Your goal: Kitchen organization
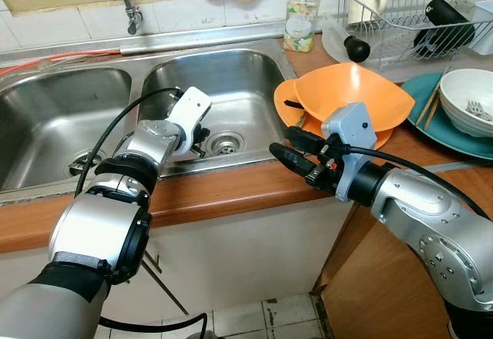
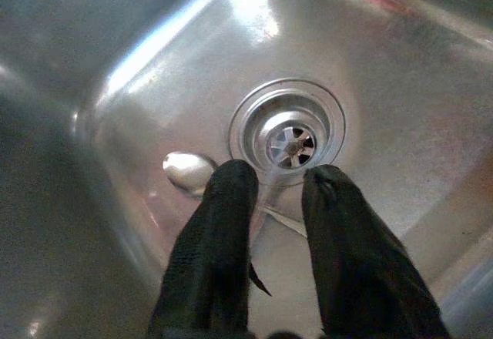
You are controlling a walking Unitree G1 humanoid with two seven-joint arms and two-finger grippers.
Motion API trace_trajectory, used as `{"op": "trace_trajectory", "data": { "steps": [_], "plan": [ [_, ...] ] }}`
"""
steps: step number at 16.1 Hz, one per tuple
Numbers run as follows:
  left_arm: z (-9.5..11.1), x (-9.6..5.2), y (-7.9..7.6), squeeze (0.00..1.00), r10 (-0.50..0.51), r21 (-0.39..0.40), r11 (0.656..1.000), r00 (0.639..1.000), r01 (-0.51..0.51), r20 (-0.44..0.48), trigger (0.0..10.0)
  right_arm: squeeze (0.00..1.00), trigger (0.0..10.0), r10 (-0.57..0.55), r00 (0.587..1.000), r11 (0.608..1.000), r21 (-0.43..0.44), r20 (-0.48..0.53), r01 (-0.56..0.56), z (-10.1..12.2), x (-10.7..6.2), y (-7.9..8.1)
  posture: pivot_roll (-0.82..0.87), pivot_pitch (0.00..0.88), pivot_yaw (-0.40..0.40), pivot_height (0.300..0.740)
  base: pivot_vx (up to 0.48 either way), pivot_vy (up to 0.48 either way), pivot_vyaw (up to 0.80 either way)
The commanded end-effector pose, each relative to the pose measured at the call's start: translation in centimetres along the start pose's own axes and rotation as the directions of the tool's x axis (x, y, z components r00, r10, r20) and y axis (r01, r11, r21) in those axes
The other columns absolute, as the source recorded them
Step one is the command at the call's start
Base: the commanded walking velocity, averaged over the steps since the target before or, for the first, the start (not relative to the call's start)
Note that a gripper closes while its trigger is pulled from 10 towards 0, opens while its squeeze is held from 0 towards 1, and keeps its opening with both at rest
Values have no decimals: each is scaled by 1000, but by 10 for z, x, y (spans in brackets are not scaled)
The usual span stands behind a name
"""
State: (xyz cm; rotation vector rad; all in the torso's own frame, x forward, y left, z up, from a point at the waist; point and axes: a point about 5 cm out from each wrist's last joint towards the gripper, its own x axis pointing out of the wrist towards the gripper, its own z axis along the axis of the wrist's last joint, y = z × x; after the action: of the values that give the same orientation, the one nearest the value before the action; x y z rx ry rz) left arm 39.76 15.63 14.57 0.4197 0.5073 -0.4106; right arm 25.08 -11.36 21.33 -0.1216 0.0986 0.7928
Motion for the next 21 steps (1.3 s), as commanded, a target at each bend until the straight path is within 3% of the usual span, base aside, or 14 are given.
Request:
{"op": "trace_trajectory", "data": {
  "steps": [1,4,5,6,8,9,11,15,17,19,20,21],
  "plan": [
    [1,-2,4,1000,6,-14,1000,1000,-6,-6,10000,0,10000,10,1000,1000,-19,7,-10,4,0,1,-189,0,108,740,0,0,0],
    [7,-3,9,1000,35,-36,999,998,-33,56,10000,0,10000,-66,997,997,-24,42,67,10,0,-8,-189,0,111,740,0,0,0],
    [11,-4,9,247,33,-60,998,993,-27,109,10000,663,10000,-137,987,990,-3,85,138,16,-1,-18,-187,0,112,740,0,0,0],
    [15,-5,10,0,36,-82,996,988,-24,153,10000,1000,10000,-177,977,984,12,115,177,20,-1,-24,-187,0,112,740,0,0,0],
    [23,-10,15,0,73,-157,987,955,-28,288,10000,1000,10000,-278,942,961,58,188,272,32,-8,-44,-182,0,101,740,0,0,0],
    [30,-15,17,0,76,-183,983,918,-3,389,10000,1000,10000,-320,926,947,64,199,314,34,-12,-52,-179,0,97,740,0,0,0],
    [37,-24,17,0,60,-169,985,851,34,522,10000,1000,10000,-407,895,914,78,185,399,33,-17,-66,-171,0,86,740,0,0,0],
    [34,-49,4,0,51,-124,991,761,39,647,10000,1000,10000,-600,795,798,147,89,585,22,-31,-94,-153,0,67,740,0,0,0],
    [28,-56,0,0,74,-112,994,749,0,658,10000,1000,10000,-608,788,792,143,95,594,23,-32,-94,-150,0,64,740,0,0,0],
    [12,-79,-14,0,246,-263,961,705,-88,665,10000,1000,10000,-621,773,784,125,131,609,21,-29,-81,-142,0,55,740,0,0,0],
    [11,-84,-16,0,260,-267,958,693,-101,672,10000,1000,10000,-620,772,785,115,141,609,21,-28,-78,-140,0,53,740,0,0,0],
    [5,-88,-26,0,269,-280,955,704,-104,658,10000,1000,10000,-616,775,788,106,143,606,17,-25,-70,-140,0,53,740,0,458,0]
  ]
}}
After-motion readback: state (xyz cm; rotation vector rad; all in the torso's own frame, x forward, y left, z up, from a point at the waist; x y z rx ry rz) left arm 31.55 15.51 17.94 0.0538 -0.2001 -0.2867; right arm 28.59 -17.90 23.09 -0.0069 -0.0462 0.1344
